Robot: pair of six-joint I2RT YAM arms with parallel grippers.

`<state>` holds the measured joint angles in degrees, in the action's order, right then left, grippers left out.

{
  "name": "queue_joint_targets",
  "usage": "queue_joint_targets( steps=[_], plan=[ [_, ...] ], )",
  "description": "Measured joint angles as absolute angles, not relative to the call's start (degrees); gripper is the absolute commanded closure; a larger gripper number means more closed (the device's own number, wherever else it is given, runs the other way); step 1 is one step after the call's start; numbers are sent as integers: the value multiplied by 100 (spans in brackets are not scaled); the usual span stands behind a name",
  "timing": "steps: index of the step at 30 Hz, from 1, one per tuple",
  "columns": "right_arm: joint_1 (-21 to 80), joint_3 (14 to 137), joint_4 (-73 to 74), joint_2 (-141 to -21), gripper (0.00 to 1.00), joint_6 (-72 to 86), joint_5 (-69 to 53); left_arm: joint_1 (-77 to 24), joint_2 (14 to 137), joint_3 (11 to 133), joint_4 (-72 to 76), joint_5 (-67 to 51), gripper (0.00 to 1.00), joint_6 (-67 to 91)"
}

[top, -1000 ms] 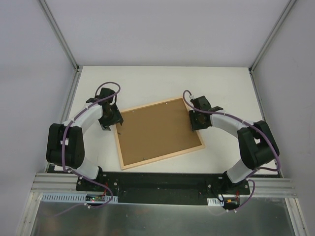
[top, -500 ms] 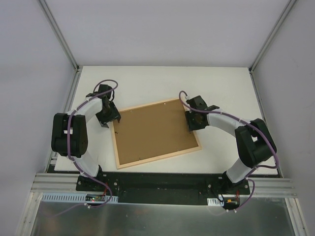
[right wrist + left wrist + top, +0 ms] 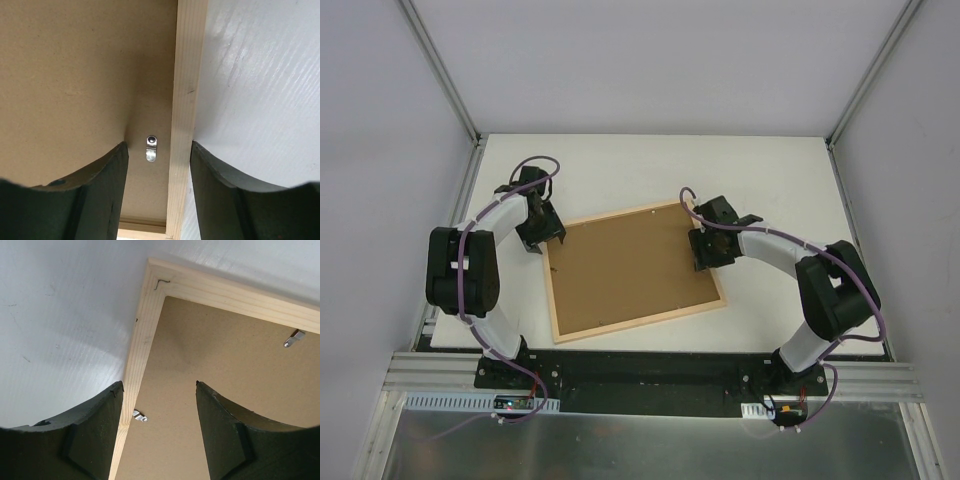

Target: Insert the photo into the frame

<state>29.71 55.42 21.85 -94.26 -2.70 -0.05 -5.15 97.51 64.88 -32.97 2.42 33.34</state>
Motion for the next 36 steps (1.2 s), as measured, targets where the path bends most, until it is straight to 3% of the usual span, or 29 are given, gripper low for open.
queue_joint_targets(
  steps=[15, 24, 30, 36],
  plan=[
    [2995, 5631, 2453, -9463, 64, -307, 23, -445, 9605, 6488, -3304, 198, 41, 3317],
    [3030, 5763, 2615, -9555, 80, -296, 132, -440, 9415, 6488, -3330, 191, 42, 3317],
    [3030, 5883, 2744, -9651, 97, -239, 185, -440, 9279, 6451, -3332, 150, 41, 3317],
    [3033, 6093, 2886, -9828, 99, -185, 187, -440, 9008, 6187, -3336, 137, 42, 3317]
  ],
)
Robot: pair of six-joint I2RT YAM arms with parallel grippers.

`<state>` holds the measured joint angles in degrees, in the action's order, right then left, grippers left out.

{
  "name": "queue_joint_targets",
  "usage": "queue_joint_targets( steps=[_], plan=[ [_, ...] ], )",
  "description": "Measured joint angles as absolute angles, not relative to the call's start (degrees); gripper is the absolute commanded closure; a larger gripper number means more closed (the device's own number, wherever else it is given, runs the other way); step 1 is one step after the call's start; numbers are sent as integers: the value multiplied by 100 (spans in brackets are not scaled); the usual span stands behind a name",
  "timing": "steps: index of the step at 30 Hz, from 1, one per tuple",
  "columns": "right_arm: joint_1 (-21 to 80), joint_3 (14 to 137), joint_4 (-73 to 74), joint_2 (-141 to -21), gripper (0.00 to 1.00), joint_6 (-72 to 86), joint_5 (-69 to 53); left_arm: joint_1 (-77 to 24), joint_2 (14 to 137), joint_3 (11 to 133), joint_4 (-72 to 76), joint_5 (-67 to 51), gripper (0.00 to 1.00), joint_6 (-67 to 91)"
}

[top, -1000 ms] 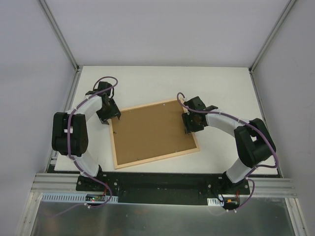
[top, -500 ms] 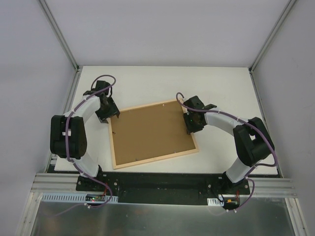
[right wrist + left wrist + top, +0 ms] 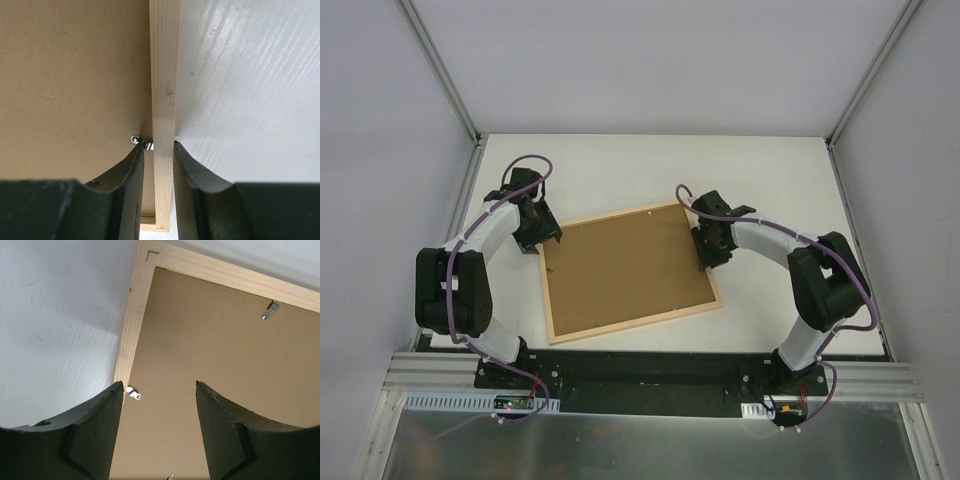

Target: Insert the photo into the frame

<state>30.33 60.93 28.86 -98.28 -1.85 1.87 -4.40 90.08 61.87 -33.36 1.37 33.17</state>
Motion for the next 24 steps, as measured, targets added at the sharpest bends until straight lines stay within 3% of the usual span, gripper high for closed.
queue_joint_targets(
  steps=[21, 24],
  plan=[
    [2606, 6611, 3037, -10307, 99, 180, -309, -440, 8860, 6093, -3339, -25, 38, 3216],
    [2567, 6694, 3044, -10370, 95, 228, -353, -440, 8844, 6034, -3328, -62, 37, 3201]
  ],
)
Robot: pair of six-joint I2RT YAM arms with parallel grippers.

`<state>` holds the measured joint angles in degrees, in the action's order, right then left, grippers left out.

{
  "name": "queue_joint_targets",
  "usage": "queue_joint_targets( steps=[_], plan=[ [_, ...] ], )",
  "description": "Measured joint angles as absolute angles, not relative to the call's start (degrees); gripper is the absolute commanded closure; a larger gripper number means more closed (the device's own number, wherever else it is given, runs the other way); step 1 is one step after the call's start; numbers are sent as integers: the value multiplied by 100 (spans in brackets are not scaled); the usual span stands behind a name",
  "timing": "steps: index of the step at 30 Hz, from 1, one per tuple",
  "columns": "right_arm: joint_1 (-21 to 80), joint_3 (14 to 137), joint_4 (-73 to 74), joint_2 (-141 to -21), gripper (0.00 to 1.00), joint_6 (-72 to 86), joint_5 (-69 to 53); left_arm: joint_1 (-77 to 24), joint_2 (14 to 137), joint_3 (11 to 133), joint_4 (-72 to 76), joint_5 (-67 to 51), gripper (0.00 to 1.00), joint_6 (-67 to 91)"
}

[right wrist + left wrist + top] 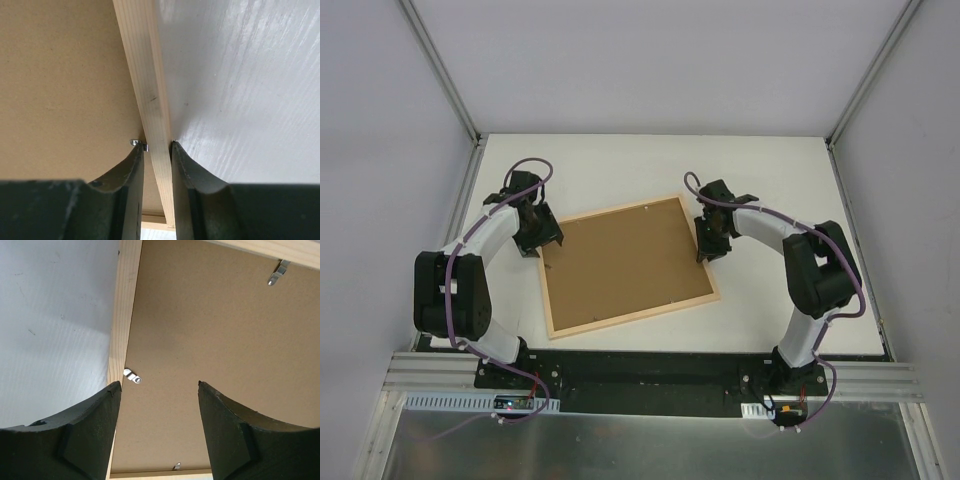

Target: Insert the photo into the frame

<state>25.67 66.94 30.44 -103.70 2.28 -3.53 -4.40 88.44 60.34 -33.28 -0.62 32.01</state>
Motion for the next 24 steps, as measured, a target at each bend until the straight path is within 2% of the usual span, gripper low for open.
queue_joint_targets(
  steps=[3, 7, 9, 14, 24],
  plan=[
    [2552, 6707, 3028, -10379, 82, 235, -370, -440, 8796, 5918, -3326, -102, 37, 3194],
    [2552, 6707, 3028, -10368, 58, 226, -390, -440, 8746, 5758, -3326, -130, 37, 3194],
    [2558, 6707, 3004, -10366, 52, 187, -368, -440, 8718, 5706, -3330, -137, 37, 3194],
    [2552, 6755, 3048, -10392, 50, 121, -281, -440, 8641, 5695, -3323, -165, 37, 3194],
    [2558, 7343, 3089, -10801, 52, -49, -161, -440, 8602, 5686, -3319, -257, 37, 3135]
  ],
)
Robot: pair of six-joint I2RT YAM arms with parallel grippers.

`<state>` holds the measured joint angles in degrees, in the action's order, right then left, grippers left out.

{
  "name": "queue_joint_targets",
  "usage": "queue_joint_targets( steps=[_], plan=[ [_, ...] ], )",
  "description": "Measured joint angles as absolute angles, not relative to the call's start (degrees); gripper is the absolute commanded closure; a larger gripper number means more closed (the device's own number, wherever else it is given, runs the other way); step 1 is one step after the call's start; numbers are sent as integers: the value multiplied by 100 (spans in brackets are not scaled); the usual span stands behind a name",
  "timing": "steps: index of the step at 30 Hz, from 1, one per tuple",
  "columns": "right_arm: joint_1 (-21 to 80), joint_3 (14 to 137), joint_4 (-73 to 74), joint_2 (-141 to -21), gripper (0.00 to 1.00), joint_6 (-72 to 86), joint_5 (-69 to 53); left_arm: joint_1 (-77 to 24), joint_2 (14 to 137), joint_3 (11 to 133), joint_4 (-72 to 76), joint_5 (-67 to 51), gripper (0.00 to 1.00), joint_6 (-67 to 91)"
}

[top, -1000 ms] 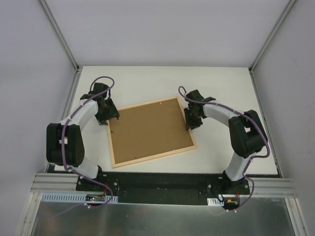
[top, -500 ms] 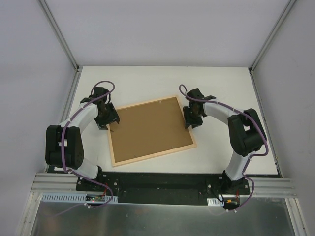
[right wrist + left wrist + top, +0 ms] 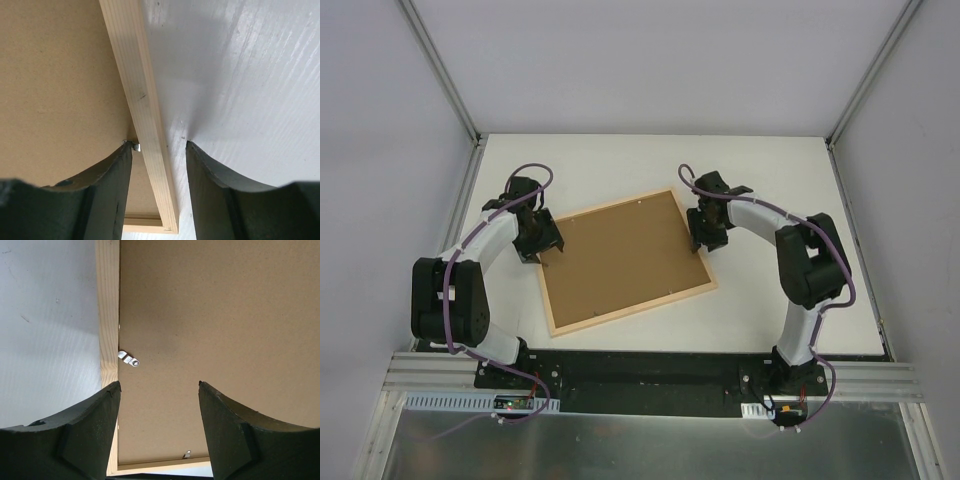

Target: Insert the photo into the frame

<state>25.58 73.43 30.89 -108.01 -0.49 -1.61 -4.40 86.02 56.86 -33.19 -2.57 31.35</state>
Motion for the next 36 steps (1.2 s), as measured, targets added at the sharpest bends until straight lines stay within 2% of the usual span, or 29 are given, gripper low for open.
queue_joint_targets(
  steps=[17, 24, 27, 36],
  plan=[
    [2558, 7513, 3107, -10770, 52, -244, -346, -440, 8578, 5669, -3321, -303, 38, 3059],
    [2558, 8029, 3129, -11120, 63, -242, -89, -440, 8484, 5669, -3321, -292, 38, 3033],
    [2558, 8049, 3131, -11244, 65, -231, -32, -440, 8420, 5669, -3321, -257, 38, 3013],
    [2591, 8071, 3124, -11255, 84, -198, 110, -440, 8385, 5669, -3326, -80, 39, 2943]
  ],
)
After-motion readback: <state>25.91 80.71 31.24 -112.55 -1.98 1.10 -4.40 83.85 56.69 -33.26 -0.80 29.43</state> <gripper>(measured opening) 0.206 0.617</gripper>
